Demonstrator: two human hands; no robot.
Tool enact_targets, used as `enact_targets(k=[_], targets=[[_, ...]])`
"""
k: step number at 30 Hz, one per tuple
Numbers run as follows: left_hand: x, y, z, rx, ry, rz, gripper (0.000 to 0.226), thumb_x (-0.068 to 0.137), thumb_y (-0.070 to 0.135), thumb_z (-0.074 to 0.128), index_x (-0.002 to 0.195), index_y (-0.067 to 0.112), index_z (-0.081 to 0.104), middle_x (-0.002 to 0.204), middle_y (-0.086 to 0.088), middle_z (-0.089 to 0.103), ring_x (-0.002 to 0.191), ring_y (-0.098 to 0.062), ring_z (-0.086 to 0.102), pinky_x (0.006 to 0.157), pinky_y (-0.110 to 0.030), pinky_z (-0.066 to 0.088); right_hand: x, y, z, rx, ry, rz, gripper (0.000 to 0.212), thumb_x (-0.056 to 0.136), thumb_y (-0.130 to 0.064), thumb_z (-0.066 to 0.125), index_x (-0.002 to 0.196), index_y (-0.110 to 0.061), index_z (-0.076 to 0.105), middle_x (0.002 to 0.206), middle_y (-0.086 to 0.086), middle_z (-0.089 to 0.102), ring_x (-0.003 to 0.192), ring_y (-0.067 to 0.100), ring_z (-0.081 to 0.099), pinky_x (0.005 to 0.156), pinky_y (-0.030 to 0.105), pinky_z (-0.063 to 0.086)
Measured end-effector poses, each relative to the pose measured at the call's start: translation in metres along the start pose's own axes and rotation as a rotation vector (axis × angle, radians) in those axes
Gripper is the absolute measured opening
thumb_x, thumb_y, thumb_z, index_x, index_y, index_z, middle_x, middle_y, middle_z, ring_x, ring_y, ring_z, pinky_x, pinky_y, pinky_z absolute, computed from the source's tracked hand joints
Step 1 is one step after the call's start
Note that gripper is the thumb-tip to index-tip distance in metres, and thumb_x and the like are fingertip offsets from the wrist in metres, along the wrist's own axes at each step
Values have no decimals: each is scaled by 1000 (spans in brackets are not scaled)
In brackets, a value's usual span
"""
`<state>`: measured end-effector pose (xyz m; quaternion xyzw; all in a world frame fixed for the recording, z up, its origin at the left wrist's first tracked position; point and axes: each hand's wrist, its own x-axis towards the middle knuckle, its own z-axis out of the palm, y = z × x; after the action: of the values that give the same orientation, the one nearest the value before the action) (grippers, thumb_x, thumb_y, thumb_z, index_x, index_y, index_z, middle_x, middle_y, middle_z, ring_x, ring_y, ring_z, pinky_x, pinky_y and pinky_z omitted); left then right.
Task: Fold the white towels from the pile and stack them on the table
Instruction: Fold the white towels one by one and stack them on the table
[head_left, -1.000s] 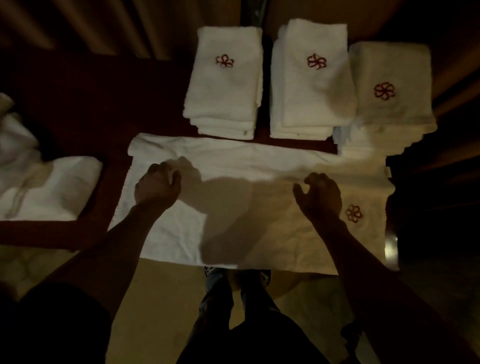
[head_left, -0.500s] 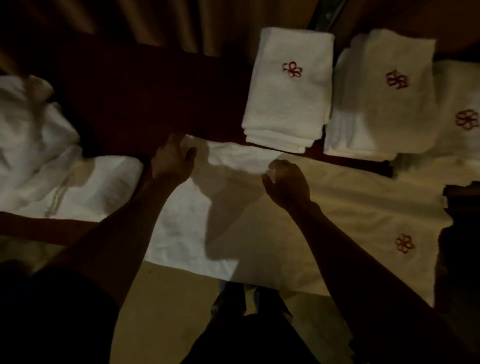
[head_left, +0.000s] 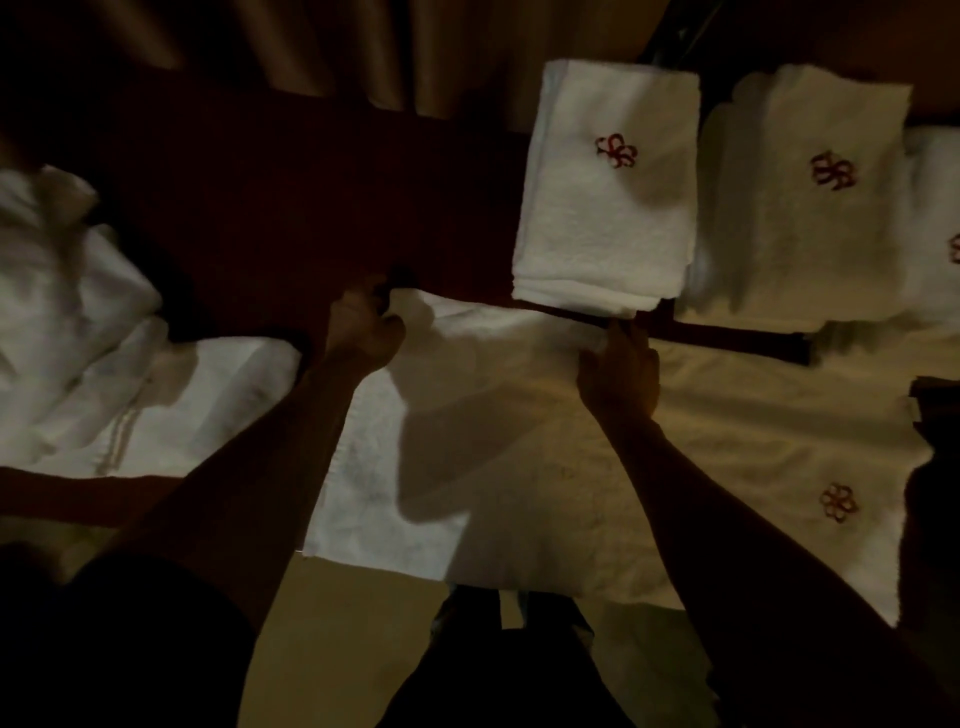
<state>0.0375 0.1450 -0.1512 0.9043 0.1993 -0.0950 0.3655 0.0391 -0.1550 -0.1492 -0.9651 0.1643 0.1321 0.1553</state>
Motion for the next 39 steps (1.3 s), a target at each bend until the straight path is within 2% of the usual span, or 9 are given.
enact_targets(k=[5, 13, 18, 21, 23, 26, 31, 35, 39], targets=[[-8, 7, -6, -8, -4, 63, 52, 88, 5, 66, 139, 11, 55, 132, -16, 61, 122, -33, 57, 91, -31, 47, -9, 3, -3, -1, 137, -34, 28, 93, -21, 65, 120, -14, 65, 134, 11, 53, 119, 36, 49, 91, 46, 47], [-33, 6, -27, -58, 23, 93, 52, 79, 11, 79, 128, 13, 64, 123, -14, 67, 115, -34, 62, 95, -47, 53, -36, 25, -26, 138, 342, -204, 15, 84, -21, 73, 99, -18, 72, 111, 6, 68, 115, 36, 55, 83, 46, 49], [-60, 1, -34, 63, 15, 165, 47, 81, 9, 77, 126, 11, 65, 113, -11, 69, 103, -27, 65, 85, -30, 49, -58, 43, -40, 42, 348, -316, 18, 83, -31, 66, 94, -19, 73, 102, 6, 68, 106, 37, 56, 77, 40, 47], [-78, -12, -36, 75, -23, 188, 30, 79, 4, 77, 106, 14, 70, 103, -8, 70, 94, -24, 66, 83, -29, 49, -80, 57, -39, 10, 379, -421, 14, 77, -26, 68, 87, -17, 72, 92, 5, 69, 100, 35, 59, 72, 38, 47], [-89, -23, -35, 125, -47, 230, 23, 78, 1, 77, 95, 15, 71, 100, -10, 71, 92, -25, 66, 84, -32, 50, -95, 70, -33, -73, 337, -475, 11, 78, -22, 73, 87, -17, 71, 92, 4, 69, 103, 33, 58, 73, 38, 47], [-107, -37, -28, 231, -91, 234, 18, 83, 2, 72, 100, 7, 71, 100, -16, 70, 90, -33, 66, 81, -37, 52, -111, 91, -20, -115, 174, -542, 9, 80, -23, 76, 85, -18, 69, 90, 0, 69, 102, 29, 59, 77, 40, 48], [-121, -40, -14, 353, -118, 120, 32, 82, -2, 62, 111, 9, 70, 135, -17, 54, 124, -40, 49, 104, -41, 42, -115, 110, -3, -78, -35, -603, 29, 82, -47, 76, 88, -19, 72, 93, -3, 72, 95, 20, 61, 80, 39, 53], [-125, -18, 3, 395, 29, 392, 37, 85, 36, 54, 111, 13, 66, 118, -13, 63, 110, -36, 57, 89, -43, 50, -104, 104, 2, -13, 137, -549, 37, 88, -50, 66, 100, -16, 71, 101, 3, 72, 96, 22, 64, 87, 38, 50], [-135, -6, 39, 346, -61, 357, 74, 88, 64, 37, 142, 15, 48, 151, -10, 43, 139, -30, 38, 103, -43, 42, -102, 93, 7, -43, 144, -441, 52, 87, -51, 67, 125, -16, 62, 133, 11, 59, 129, 30, 50, 99, 49, 49]])
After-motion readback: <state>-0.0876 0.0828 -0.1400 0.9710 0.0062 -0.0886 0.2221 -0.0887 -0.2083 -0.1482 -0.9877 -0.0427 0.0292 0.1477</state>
